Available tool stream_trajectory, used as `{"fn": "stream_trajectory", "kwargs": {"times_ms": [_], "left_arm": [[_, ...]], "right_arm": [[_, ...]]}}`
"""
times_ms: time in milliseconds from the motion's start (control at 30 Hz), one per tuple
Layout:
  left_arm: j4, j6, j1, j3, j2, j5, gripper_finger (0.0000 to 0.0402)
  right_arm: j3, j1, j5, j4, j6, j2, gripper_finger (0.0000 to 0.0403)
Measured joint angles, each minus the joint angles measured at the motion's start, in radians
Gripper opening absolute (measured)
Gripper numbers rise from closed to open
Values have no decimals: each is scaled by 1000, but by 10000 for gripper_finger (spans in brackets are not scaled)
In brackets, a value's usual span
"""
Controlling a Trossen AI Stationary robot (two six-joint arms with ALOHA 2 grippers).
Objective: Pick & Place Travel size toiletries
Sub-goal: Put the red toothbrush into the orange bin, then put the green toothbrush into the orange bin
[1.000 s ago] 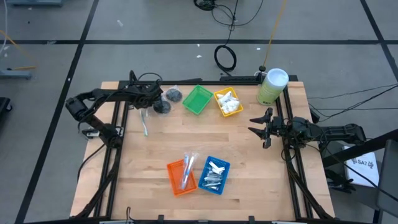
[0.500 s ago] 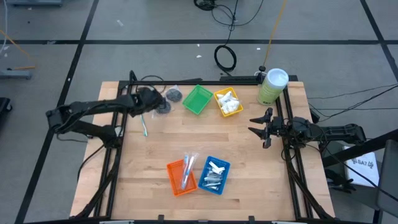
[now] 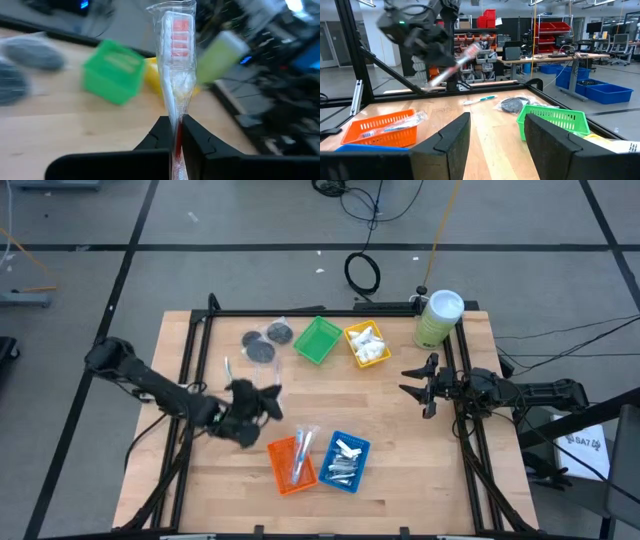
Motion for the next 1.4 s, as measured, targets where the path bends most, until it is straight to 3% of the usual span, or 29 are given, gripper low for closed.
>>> {"fn": "stream_trajectory", "kwargs": {"times_ms": [133,267,467,767,867,1100,1400], "left_arm": [[284,189,-73,9,102,-38,6],[356,247,-114,68,194,-4,6],[213,36,-203,124,295,46,6],[230,-102,-350,126,400,-68,5],[233,-84,-349,126,399,-23,11],[228,-75,-296,126,400,214,75],[230,-11,-243,126,400,247,134]], "right_arm": [[0,0,0,0,0,0,175],[0,0,0,0,0,0,178],[0,0,0,0,0,0,174],[0,0,0,0,0,0,177],[0,0,0,0,0,0,174],[0,0,0,0,0,0,177],[0,0,0,0,0,0,175]]}}
